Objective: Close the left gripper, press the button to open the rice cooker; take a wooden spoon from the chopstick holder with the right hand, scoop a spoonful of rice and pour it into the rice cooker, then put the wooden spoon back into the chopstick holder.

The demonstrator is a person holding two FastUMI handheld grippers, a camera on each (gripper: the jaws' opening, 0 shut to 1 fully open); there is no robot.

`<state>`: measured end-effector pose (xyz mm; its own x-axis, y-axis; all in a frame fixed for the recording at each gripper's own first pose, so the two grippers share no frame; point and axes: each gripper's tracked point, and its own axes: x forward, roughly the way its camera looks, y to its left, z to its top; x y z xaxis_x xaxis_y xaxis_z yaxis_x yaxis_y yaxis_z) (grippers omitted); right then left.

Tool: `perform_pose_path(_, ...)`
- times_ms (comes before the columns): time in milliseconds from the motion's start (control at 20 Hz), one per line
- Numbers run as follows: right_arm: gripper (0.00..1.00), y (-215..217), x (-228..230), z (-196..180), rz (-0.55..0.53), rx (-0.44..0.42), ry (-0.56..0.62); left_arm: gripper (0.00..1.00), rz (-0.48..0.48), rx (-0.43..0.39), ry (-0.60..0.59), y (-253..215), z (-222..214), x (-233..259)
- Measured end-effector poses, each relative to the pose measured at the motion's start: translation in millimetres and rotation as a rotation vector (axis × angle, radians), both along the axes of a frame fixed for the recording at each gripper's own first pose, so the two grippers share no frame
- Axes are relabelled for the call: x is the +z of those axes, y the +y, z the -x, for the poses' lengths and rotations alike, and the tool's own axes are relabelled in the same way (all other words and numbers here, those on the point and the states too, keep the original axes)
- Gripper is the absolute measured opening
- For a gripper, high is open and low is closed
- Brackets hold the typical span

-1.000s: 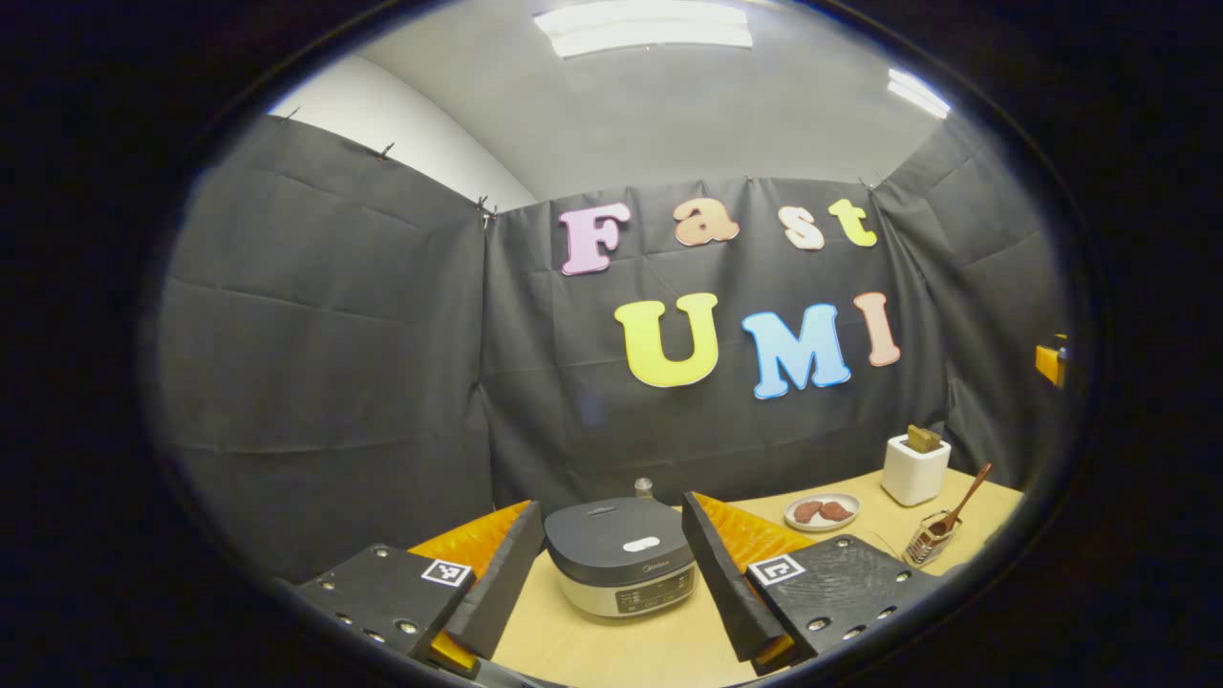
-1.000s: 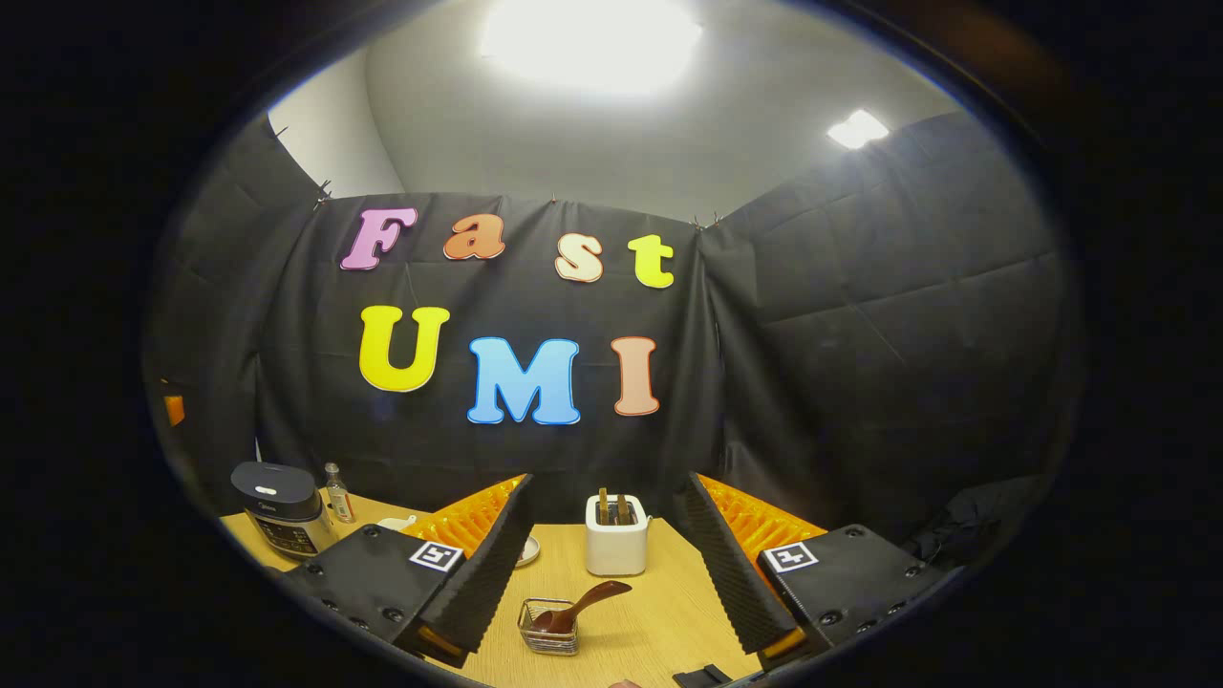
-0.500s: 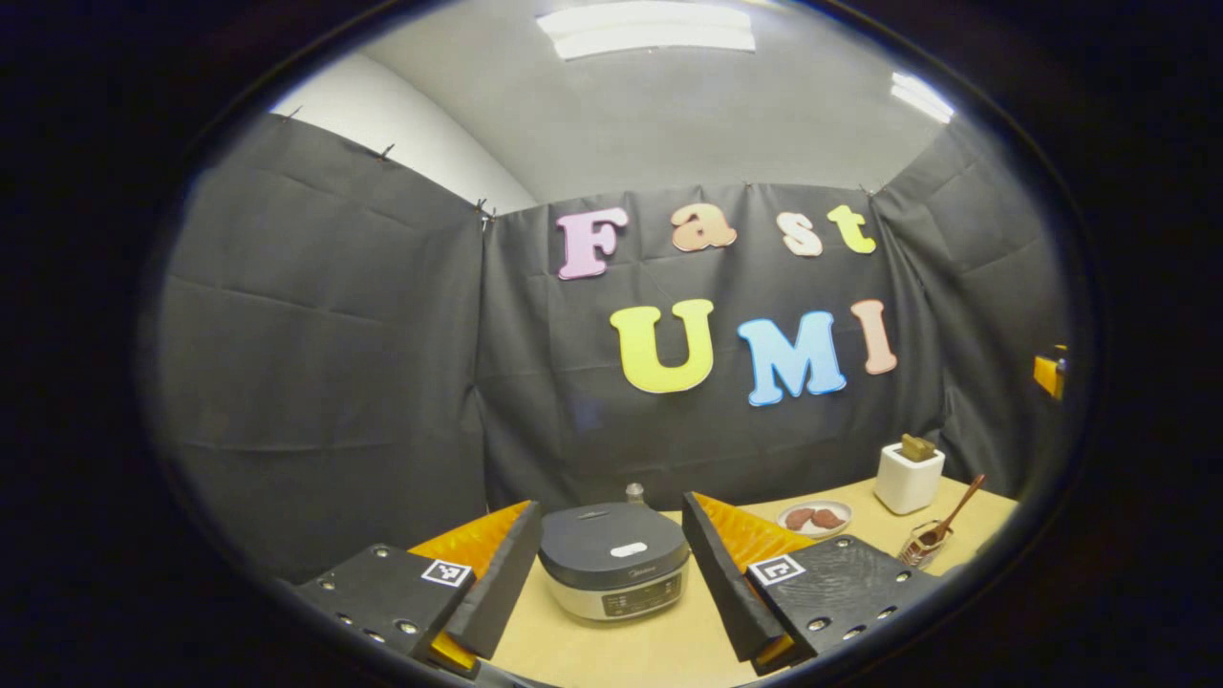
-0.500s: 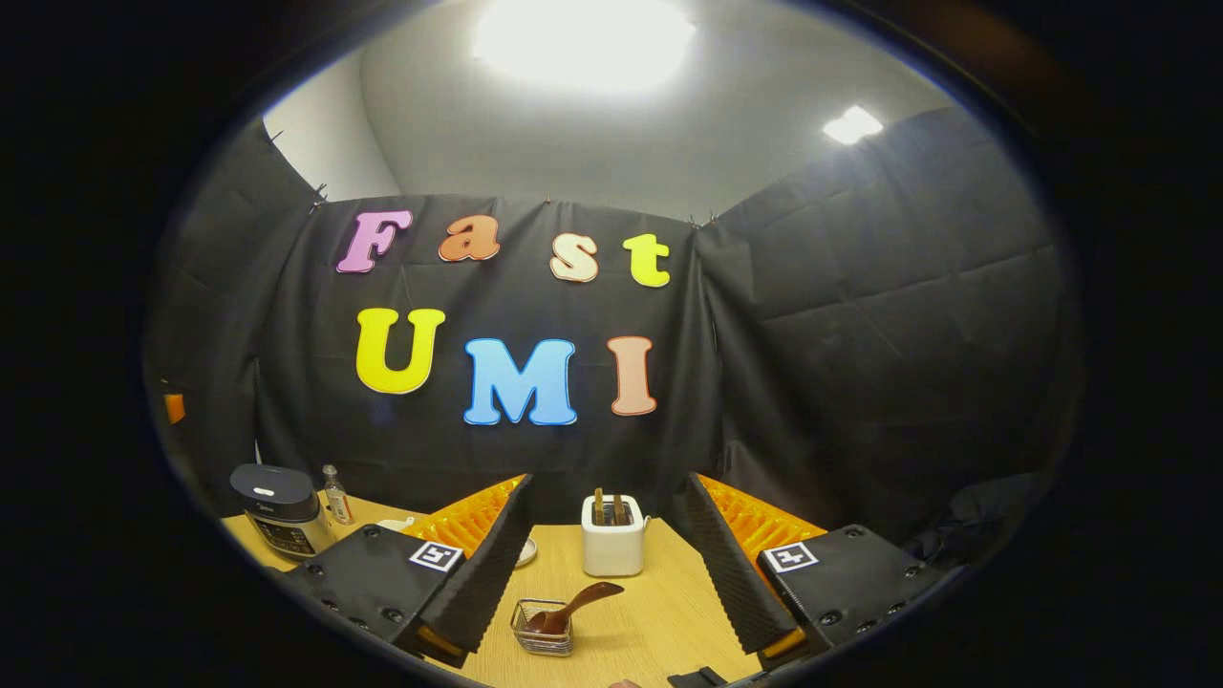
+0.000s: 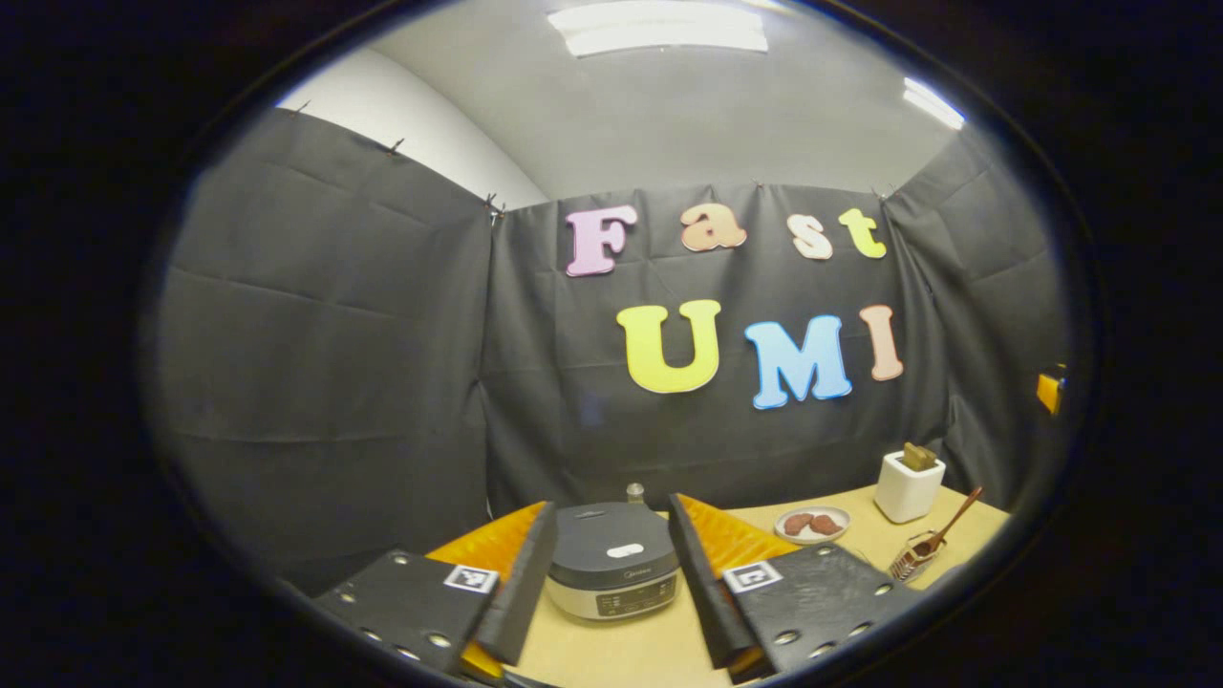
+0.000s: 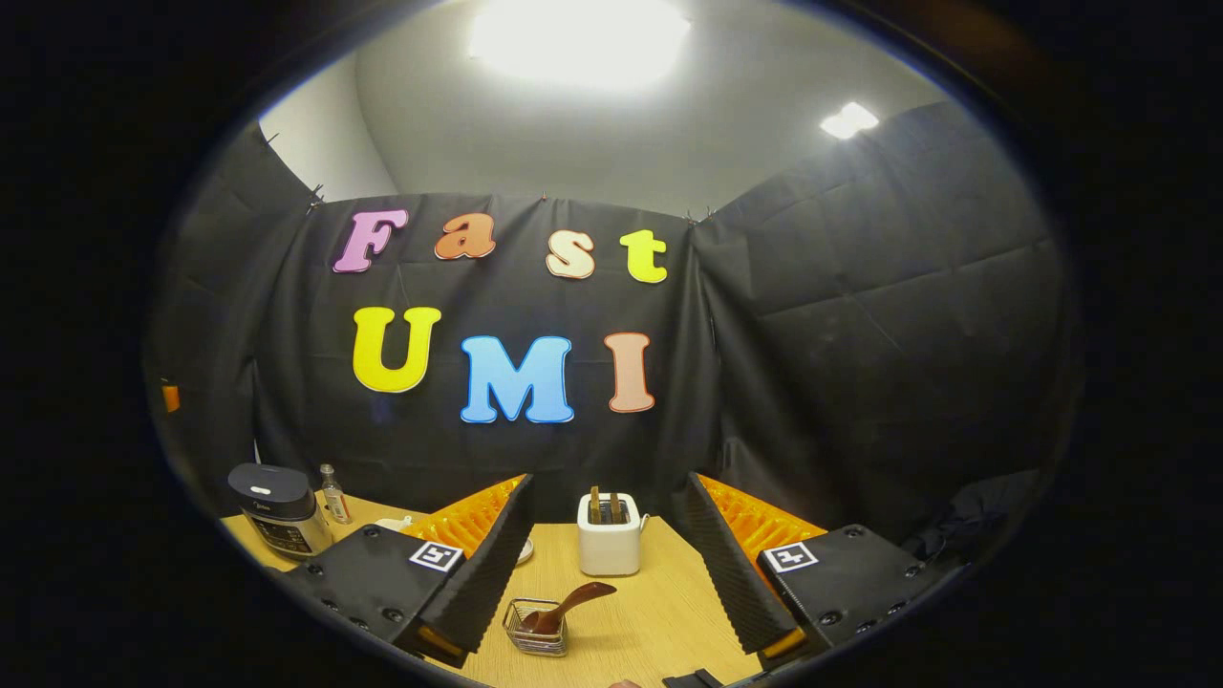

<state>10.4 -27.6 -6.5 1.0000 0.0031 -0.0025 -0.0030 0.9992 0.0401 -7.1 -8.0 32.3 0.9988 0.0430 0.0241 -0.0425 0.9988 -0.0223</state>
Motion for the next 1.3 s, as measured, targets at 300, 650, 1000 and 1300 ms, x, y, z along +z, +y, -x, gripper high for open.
perform_pose_path(300, 0.99, -4.9, -1.0, -6.2, -0.002, 0.017, -0.008, 0.29, 0.007, -0.049, 0.003, -18.5, -3.0, 8.1)
perform_pose_path(650, 0.98, -16.4, -7.3, -8.8, -0.007, 0.051, -0.014, 0.0, 0.027, 0.01, -0.006, -20.3, -1.2, 12.8)
perform_pose_path(1000, 0.98, -22.9, -12.5, -10.6, -0.021, 0.037, -0.004, 0.0, 0.05, 0.006, 0.038, -7.9, -46.3, 7.8)
perform_pose_path(1300, 0.96, -19.0, -5.3, -9.3, -0.006, -0.041, -0.008, 0.01, 0.072, -0.06, 0.085, -2.9, -112.5, -18.5)
